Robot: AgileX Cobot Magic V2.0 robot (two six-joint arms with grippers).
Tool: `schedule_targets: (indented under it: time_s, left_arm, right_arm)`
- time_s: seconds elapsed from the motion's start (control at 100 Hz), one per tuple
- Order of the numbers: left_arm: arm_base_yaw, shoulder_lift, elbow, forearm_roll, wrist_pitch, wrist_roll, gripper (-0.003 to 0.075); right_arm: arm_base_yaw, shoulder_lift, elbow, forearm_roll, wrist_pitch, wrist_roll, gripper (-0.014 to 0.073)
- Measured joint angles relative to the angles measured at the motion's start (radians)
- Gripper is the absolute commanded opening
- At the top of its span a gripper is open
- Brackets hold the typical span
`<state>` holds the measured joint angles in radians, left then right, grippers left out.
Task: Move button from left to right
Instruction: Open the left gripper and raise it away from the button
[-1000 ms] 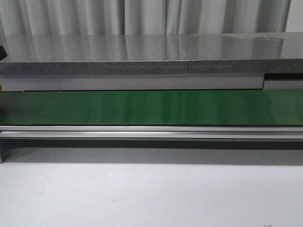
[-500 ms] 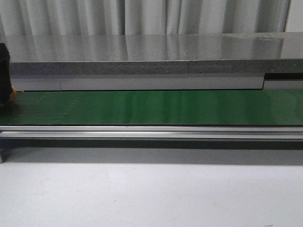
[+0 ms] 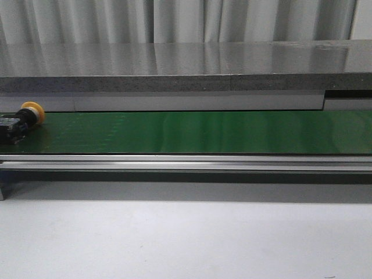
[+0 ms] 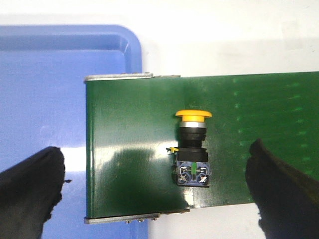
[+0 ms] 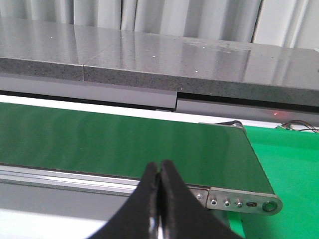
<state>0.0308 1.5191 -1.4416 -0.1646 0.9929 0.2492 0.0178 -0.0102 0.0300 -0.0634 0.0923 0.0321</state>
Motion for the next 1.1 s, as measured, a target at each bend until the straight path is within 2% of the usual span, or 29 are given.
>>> schedule_targets:
  time_s: [0.15, 0.39, 0.62, 0.76, 0.92, 1.1]
  left_arm:
    - [-0.072, -0.179, 0.133, -0.007, -0.112, 0.015, 0.0706]
    - [-0.200, -0.490, 0.443, -0.019, -0.363, 0.023, 0.0706]
    - [-0.223, -0.821, 0.739, -0.029, -0.571, 0.023, 0.0706]
    - [-0.223, -1.018, 0.889, -0.039, -0.635, 0.025, 0.0706]
    - [-0.223, -1.213, 1.021, -0.065, -0.649, 0.025, 0.0706]
    - [-0.223, -1.345, 1.143, -0.071, -0.712, 0.025, 0.0706]
  right_arm:
    - [0.000, 0.000, 0.000, 0.000, 0.000, 0.000, -0.0122]
    - [0.000, 0.000, 0.000, 0.000, 0.000, 0.000, -0.0122]
    - [0.000, 0.000, 0.000, 0.000, 0.000, 0.000, -0.0122]
    - [0.000, 0.000, 0.000, 0.000, 0.000, 0.000, -0.0122]
    - [0.000, 0.000, 0.000, 0.000, 0.000, 0.000, -0.0122]
    - [0.000, 0.000, 0.000, 0.000, 0.000, 0.000, -0.0122]
